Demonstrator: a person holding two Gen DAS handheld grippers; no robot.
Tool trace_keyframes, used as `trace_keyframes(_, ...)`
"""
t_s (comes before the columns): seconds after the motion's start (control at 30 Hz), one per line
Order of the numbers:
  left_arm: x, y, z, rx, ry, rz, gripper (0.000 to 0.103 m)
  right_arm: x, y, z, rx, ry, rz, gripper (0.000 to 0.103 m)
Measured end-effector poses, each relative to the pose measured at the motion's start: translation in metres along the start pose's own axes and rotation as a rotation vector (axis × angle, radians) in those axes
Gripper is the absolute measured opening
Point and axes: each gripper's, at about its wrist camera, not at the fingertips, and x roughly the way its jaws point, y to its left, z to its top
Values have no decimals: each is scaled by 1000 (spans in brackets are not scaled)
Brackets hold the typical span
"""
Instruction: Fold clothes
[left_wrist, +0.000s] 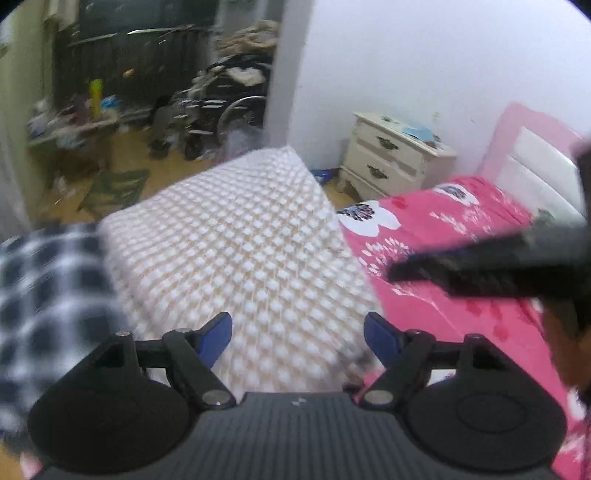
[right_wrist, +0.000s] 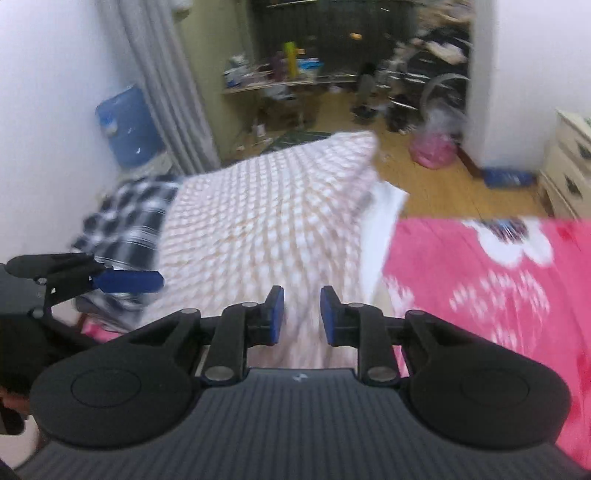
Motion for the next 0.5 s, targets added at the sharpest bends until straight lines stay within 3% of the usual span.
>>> trace_keyframes(0.13,-58,-13,-12,-102,-20,68,100,-49,6,-50,156,91,-96,21)
trace_keyframes(0.27,-108,-30,-29,-160,-22,134,102,-76,30,-86,205,112,-116,23)
trace_keyframes(0.47,-159,-34,-55,-211,-19,248,102,-110,66,-105,171,65,-176,38)
trace_keyframes(0.5,-166,-33,-60,-224,-19,278,102,-116,70,-106,161,56,-186,44)
